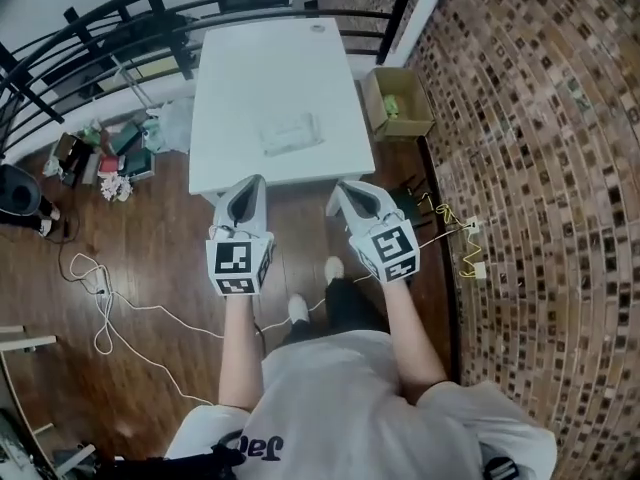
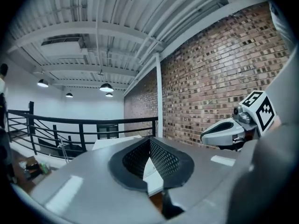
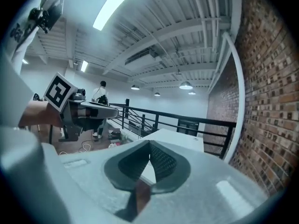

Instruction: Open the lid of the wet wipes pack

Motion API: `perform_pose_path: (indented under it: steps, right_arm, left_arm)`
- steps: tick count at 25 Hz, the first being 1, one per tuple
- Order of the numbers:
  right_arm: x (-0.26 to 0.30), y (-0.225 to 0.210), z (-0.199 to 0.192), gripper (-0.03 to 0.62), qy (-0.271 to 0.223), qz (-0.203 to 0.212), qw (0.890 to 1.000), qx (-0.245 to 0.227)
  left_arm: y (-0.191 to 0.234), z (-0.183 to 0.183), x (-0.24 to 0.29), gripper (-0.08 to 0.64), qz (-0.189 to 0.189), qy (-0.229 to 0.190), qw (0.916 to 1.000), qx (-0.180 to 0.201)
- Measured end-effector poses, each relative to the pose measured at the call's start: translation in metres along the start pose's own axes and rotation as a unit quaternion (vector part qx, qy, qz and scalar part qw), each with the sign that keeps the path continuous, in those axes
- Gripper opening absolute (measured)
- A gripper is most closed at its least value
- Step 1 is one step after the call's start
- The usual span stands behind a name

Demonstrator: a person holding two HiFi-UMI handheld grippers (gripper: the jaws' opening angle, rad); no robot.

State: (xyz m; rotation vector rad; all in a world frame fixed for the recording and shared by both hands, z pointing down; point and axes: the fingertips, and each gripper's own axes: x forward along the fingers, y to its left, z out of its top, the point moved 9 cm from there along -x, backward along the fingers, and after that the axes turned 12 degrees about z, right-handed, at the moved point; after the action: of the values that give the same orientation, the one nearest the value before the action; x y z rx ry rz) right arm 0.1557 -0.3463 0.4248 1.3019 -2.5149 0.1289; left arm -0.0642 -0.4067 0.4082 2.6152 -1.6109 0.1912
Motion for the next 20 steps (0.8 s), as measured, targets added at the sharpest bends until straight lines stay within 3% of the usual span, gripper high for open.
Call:
perform_pose_path:
  steps: [5, 7, 12, 15, 20]
  right_arm:
    - [0.091, -0.078, -0.008, -0.009, 0.008, 0.049, 0.999, 0.005]
    - [0.121, -0.106, -0.005, -0.009, 0.01, 0.07, 0.997, 0.0]
    - [0.173, -0.166, -0.005, -0.009, 0.004, 0.12, 0.993, -0.004]
    - [0.199, -0.184, -0.015, 0.009, 0.028, 0.142, 0.989, -0.025]
    - [0.234, -0.181, -0.042, 0.039, 0.078, 0.175, 0.98, -0.048]
  left_arm:
    - [0.018, -0.026, 0.095, 0.017, 0.034, 0.044, 0.9984, -0.004]
    - [0.016, -0.034, 0.131, 0.017, 0.031, 0.066, 0.9973, -0.001]
    - [0.016, -0.023, 0.201, 0.017, 0.049, 0.084, 0.9953, 0.002]
    - [0.021, -0.029, 0.227, 0.017, 0.067, 0.103, 0.9923, 0.017]
    - [0.038, -0.078, 0.247, 0.017, 0.065, 0.166, 0.9838, -0.02]
